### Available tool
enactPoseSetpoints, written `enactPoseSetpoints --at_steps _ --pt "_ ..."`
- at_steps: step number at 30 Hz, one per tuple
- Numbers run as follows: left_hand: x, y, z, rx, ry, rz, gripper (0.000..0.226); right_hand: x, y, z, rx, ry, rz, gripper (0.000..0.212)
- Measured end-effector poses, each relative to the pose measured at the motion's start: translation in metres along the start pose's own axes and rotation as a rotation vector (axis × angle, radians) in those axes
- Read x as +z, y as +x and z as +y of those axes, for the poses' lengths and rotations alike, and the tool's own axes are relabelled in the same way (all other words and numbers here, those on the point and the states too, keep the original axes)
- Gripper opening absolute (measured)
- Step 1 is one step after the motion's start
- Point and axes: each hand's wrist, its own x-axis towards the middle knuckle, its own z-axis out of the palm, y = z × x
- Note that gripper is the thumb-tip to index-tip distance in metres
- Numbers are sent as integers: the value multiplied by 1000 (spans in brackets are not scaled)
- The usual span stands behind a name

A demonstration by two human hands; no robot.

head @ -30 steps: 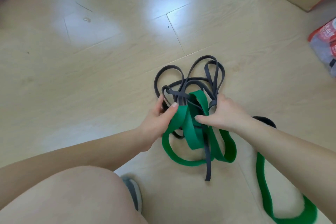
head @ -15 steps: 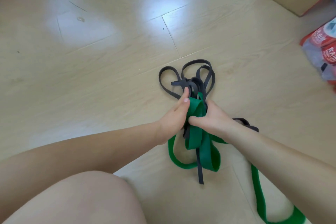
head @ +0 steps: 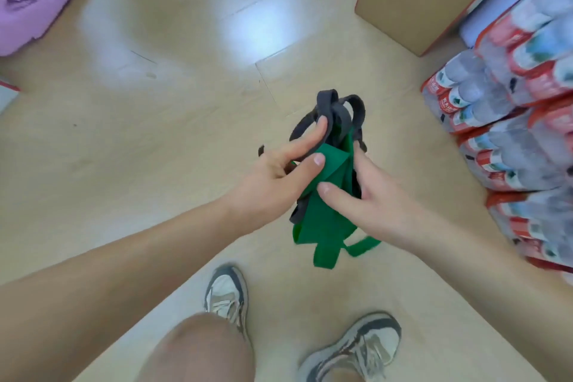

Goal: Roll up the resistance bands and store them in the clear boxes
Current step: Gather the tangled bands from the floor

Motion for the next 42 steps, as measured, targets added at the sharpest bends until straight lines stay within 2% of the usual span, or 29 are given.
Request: enactPoseSetpoints --at_steps 2,4,8,10,14,19,27,29,31,34,38,42 --pt "6 -40 61 57 47 -9 47 -17 -52 -49 -9 28 75 100" --pt "16 -80 122 141 158 6 46 -37 -106 -104 -28 22 152 101" --pt "31 -157 246 350 465 -57 49 -74 -227 -209 -100 -45 248 68" --pt "36 -196 310 395 475 -80 49 -88 -287 -258 -133 -28 290 61" --pt "47 -270 411 470 451 -133 46 -100 -397 -339 -170 59 363 62" --pt "73 -355 486 612 432 -313 48 -85 -521 -386 -159 108 556 57" --pt "195 -523 522 734 426 -773 57 -22 -765 -369 10 111 936 63" --pt "227 -556 522 716 403 -860 54 -9 -815 -356 49 119 1004 56" --pt "278 -606 518 732 412 -995 51 15 -885 -335 72 174 1134 53" --pt "354 -681 499 751 439 -1126 50 51 -979 -289 120 249 1285 66" --pt "459 -782 462 753 423 -1291 48 98 -1099 -221 190 289 1435 65" --pt "550 -871 422 711 428 -1387 48 132 -1202 -159 290 327 1514 66"
